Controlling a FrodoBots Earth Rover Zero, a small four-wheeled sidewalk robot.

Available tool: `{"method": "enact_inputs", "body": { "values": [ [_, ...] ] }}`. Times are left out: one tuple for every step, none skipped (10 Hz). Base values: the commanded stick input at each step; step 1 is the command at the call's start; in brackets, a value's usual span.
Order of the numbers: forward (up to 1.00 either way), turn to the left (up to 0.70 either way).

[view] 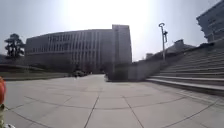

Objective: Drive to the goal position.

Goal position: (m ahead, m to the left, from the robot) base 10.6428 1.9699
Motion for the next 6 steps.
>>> {"method": "enact_inputs", "body": {
  "values": [
    [0.0,0.0],
    [0.0,0.0],
    [0.0,0.0],
    [0.0,0.0],
    [0.0,0.58],
    [0.0,0.7]
  ]
}}
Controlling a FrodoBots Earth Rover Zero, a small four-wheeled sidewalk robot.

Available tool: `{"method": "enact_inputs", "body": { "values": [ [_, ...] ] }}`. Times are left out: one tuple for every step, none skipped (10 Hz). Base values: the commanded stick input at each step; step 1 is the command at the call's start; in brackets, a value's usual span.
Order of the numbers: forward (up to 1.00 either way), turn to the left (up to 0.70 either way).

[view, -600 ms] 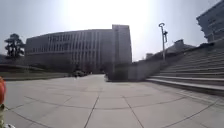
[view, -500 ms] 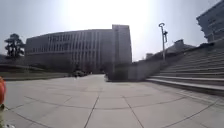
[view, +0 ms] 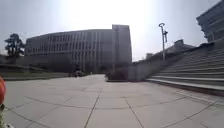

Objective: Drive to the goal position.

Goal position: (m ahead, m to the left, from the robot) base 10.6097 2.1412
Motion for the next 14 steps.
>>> {"method": "enact_inputs", "body": {
  "values": [
    [0.0,0.7],
    [0.0,0.7],
    [0.0,0.7],
    [0.0,0.7],
    [0.0,0.7],
    [0.0,0.7],
    [0.0,0.7],
    [0.0,0.7],
    [0.0,0.7],
    [0.0,0.7],
    [0.0,0.7],
    [0.0,0.7],
    [0.0,0.7],
    [0.0,0.7]
  ]
}}
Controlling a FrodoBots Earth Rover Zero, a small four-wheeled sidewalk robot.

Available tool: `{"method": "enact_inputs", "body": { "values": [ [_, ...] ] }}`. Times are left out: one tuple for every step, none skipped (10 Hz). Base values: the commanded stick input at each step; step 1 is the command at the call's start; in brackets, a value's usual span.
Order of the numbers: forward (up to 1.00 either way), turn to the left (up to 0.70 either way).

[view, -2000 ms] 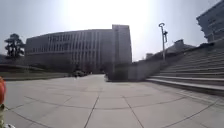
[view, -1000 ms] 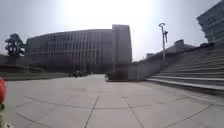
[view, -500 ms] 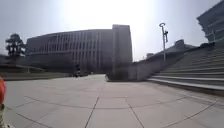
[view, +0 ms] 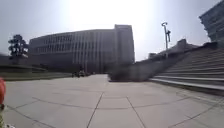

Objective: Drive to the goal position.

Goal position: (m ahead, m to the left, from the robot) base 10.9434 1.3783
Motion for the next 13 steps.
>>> {"method": "enact_inputs", "body": {
  "values": [
    [0.0,0.7],
    [0.0,0.7],
    [0.0,0.7],
    [0.0,0.7],
    [0.0,0.7],
    [0.0,0.7],
    [0.0,0.7],
    [0.0,0.7],
    [0.0,0.7],
    [0.0,0.7],
    [0.0,0.7],
    [0.56,0.42],
    [0.35,0.18]
  ]
}}
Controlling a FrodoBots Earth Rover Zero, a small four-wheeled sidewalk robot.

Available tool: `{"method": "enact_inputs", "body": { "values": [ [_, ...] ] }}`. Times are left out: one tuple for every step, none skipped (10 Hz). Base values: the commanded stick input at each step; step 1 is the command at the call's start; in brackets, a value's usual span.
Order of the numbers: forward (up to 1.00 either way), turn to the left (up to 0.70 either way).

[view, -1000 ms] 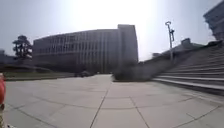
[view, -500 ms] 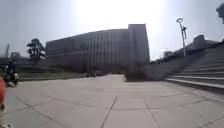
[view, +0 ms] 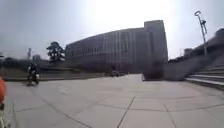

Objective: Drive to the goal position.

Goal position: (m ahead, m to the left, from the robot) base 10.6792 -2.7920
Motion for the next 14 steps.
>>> {"method": "enact_inputs", "body": {
  "values": [
    [0.0,0.0],
    [0.0,0.0],
    [0.0,0.0],
    [0.4,0.0],
    [0.7,0.0],
    [0.7,0.0],
    [0.7,0.0],
    [0.7,0.0],
    [0.7,0.0],
    [0.7,0.0],
    [0.7,0.0],
    [0.7,0.0],
    [0.7,0.0],
    [0.7,0.0]
  ]
}}
